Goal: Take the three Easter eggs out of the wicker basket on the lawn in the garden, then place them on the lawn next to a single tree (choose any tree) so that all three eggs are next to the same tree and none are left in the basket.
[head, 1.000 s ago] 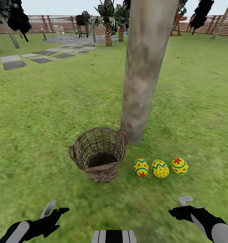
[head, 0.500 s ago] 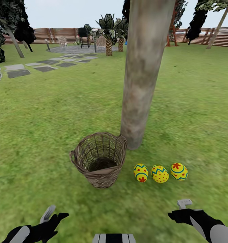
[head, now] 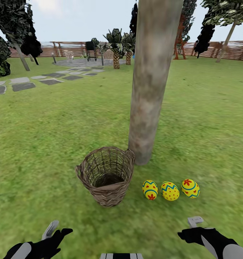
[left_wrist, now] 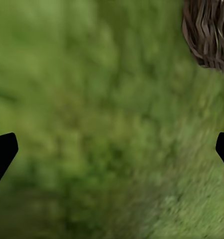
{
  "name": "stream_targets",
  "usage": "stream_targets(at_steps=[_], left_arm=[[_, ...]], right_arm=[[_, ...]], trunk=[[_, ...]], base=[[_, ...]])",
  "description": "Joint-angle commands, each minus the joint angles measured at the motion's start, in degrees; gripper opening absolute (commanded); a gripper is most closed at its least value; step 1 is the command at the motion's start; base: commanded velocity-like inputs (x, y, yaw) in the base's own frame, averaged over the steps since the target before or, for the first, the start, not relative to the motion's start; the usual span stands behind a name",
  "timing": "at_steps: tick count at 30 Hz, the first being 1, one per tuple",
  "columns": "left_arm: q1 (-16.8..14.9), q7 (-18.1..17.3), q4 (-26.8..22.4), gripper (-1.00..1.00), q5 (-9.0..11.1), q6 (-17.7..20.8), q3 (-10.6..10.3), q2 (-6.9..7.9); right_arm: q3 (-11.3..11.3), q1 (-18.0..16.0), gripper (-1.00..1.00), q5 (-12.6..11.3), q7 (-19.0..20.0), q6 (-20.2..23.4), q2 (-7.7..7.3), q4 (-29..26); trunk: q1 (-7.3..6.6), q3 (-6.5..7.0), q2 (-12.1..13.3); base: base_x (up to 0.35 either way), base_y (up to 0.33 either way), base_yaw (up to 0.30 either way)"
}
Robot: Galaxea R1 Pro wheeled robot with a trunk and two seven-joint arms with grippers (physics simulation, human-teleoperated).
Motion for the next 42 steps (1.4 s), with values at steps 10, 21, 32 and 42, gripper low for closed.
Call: stream_targets(at_steps=[10,21,32,42], left_arm=[[-0.03,-0.04,4.34,1.0,0.16,-3.97,-0.08,-0.01],[-0.07,0.0,7.42,1.0,0.16,-7.85,-0.03,-0.13],[-0.1,0.08,7.48,1.0,0.16,-7.93,-0.04,-0.59],[-0.07,0.13,7.78,1.0,0.28,-10.09,-8.27,-1.55]], right_arm=[[0.37,0.05,1.0,-0.76,-0.01,0.25,0.35,1.0],[0.42,0.34,1.0,-0.77,-0.01,-3.78,0.55,3.05],[0.37,0.35,1.0,-0.85,-0.01,-8.01,0.24,3.42],[0.37,2.08,1.0,-0.72,-0.33,-10.98,0.13,7.27]], trunk=[[-0.27,2.18,0.13],[-2.69,4.15,4.54],[-5.1,6.13,8.95],[-7.3,7.92,12.96]], base=[[0.0,0.0,0.0],[0.0,0.0,0.0],[0.0,0.0,0.0],[0.0,0.0,0.0]])
